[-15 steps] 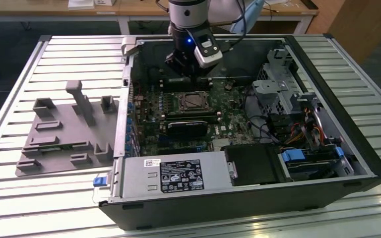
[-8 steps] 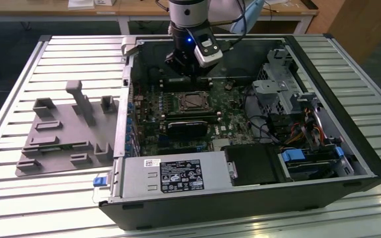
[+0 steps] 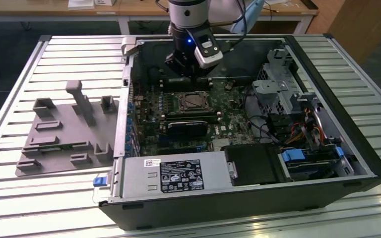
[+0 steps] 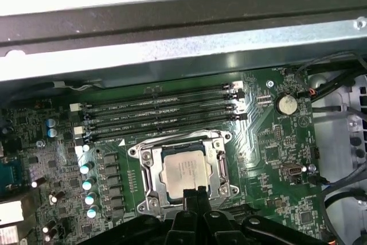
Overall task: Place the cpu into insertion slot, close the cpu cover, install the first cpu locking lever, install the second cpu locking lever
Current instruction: 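Install the second cpu locking lever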
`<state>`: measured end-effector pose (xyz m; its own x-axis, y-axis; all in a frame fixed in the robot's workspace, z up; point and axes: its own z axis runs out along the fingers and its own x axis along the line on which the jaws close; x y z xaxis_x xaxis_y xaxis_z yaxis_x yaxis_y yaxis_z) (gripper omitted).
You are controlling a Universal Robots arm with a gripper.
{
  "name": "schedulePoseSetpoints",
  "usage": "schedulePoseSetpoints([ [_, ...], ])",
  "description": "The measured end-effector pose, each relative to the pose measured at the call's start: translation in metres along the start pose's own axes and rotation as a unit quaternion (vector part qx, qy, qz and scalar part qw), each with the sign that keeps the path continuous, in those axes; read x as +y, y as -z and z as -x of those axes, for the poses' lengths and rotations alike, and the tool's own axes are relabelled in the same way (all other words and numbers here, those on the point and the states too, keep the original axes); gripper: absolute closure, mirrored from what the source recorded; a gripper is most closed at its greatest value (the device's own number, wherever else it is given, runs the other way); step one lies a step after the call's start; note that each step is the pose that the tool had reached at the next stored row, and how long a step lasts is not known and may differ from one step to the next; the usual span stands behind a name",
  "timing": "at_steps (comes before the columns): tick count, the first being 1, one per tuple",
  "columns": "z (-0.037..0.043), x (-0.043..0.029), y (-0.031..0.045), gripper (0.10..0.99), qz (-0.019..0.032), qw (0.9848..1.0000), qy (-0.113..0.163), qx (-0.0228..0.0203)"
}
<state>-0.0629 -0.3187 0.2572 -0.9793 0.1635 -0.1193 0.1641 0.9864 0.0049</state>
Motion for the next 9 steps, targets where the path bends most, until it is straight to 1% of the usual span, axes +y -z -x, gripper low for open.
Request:
schedulePoseSetpoints([
  [5,0.0008,-0.0049,-0.0001,0.984,0.0001,1.0,0.0,0.0],
  [9,0.002,-0.0124,-0.0002,0.984,0.001,1.0,0.0,0.0002],
])
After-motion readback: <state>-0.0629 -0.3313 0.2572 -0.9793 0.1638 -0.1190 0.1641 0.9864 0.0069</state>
